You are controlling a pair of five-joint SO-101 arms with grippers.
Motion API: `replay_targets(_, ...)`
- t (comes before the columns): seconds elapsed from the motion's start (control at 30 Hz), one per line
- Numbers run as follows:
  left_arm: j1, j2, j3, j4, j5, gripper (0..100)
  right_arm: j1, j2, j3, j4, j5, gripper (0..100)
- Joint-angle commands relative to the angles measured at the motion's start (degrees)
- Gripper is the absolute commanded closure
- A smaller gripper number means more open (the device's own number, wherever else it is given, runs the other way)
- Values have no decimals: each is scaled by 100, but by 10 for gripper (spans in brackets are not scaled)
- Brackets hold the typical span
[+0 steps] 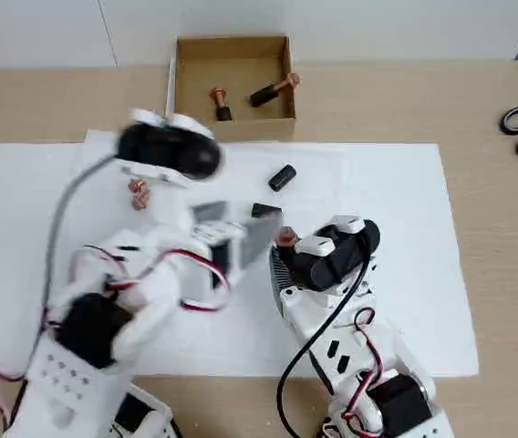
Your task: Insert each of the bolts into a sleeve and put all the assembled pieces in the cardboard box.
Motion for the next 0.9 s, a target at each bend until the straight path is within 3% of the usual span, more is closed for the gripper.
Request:
replay_targets(0.0, -958, -88, -523, 440, -1037, 758, 189, 57, 18, -127, -44, 995)
replay_targets(0.1, -1574, -88, -541, 712, -1811, 759, 681, 497, -132, -84, -44, 995)
replay_targets(0.23, -2224, -79, -541, 1002, -1864, 759, 1218, 1587, -826, -48, -9, 995)
replay_targets(0.43, -2602, -70, -514, 1187, -1873, 759, 1297, 4207, -3103, -215, 246, 995)
replay_targets(0.67, -2637, -70, -505, 1196, -1873, 759, 1288, 7591, -5952, -1305, 246, 995)
replay_targets(0.87, -2892, -70, -505, 1371, -1846, 760, 1314, 10079, -7684, -2826, 237, 995)
